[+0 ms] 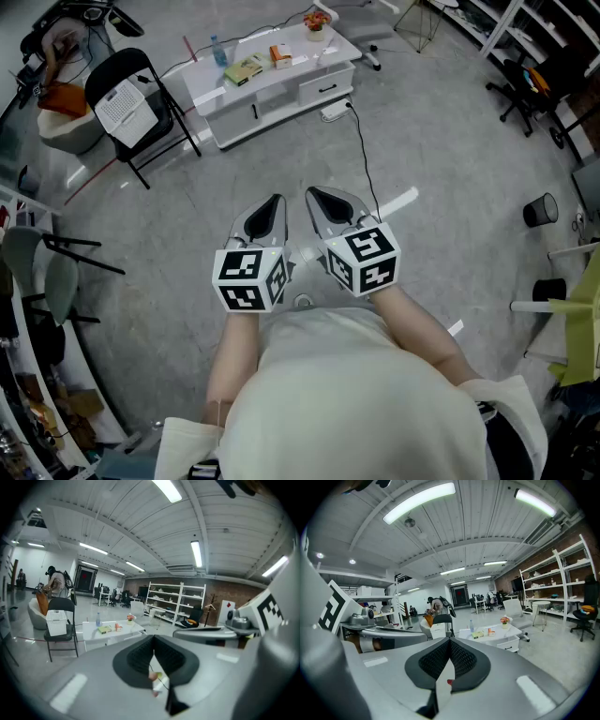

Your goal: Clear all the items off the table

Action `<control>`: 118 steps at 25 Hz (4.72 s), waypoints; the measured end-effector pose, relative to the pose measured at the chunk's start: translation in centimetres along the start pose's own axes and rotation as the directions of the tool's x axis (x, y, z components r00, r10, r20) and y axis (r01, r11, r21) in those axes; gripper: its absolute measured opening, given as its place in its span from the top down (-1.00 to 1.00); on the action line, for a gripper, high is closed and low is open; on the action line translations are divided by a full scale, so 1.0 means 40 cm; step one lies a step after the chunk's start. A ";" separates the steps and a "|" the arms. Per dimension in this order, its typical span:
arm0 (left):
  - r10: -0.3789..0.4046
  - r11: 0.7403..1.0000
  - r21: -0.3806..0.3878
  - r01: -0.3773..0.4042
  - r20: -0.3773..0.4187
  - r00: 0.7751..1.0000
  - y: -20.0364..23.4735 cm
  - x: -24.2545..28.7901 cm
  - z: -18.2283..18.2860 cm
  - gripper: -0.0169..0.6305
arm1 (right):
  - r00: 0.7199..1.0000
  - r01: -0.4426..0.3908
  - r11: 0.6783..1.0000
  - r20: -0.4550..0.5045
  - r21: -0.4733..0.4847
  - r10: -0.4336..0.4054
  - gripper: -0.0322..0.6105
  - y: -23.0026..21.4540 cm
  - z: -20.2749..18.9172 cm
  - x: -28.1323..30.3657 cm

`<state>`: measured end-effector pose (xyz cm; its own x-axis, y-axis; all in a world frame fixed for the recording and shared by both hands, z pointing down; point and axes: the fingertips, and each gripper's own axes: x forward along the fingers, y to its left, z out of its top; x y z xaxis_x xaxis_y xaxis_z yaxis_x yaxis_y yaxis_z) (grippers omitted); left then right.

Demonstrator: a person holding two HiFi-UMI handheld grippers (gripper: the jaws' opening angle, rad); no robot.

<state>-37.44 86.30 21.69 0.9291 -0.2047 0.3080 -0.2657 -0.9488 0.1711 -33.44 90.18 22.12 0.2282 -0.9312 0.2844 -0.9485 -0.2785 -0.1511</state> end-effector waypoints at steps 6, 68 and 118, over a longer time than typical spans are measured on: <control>0.008 1.000 -0.008 -0.008 0.003 1.000 0.026 0.002 0.002 0.92 | 1.000 0.008 1.000 -0.004 0.006 -0.008 0.91 0.004 -0.005 0.014; 0.149 0.987 -0.054 -0.150 -0.036 0.988 0.364 0.579 0.237 0.91 | 0.994 -0.094 0.995 -0.060 0.039 0.096 0.91 -0.379 0.223 0.590; 0.174 0.981 -0.070 -0.179 -0.076 0.982 0.768 1.112 0.400 0.92 | 0.976 -0.185 0.982 -0.109 0.046 0.189 0.91 -0.626 0.353 1.213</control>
<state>-0.17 44.20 25.68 0.8465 -0.3475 0.4033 -0.4452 -0.8775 0.1783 4.47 48.67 26.34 0.0199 -0.9357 0.3521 -0.9630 -0.1126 -0.2448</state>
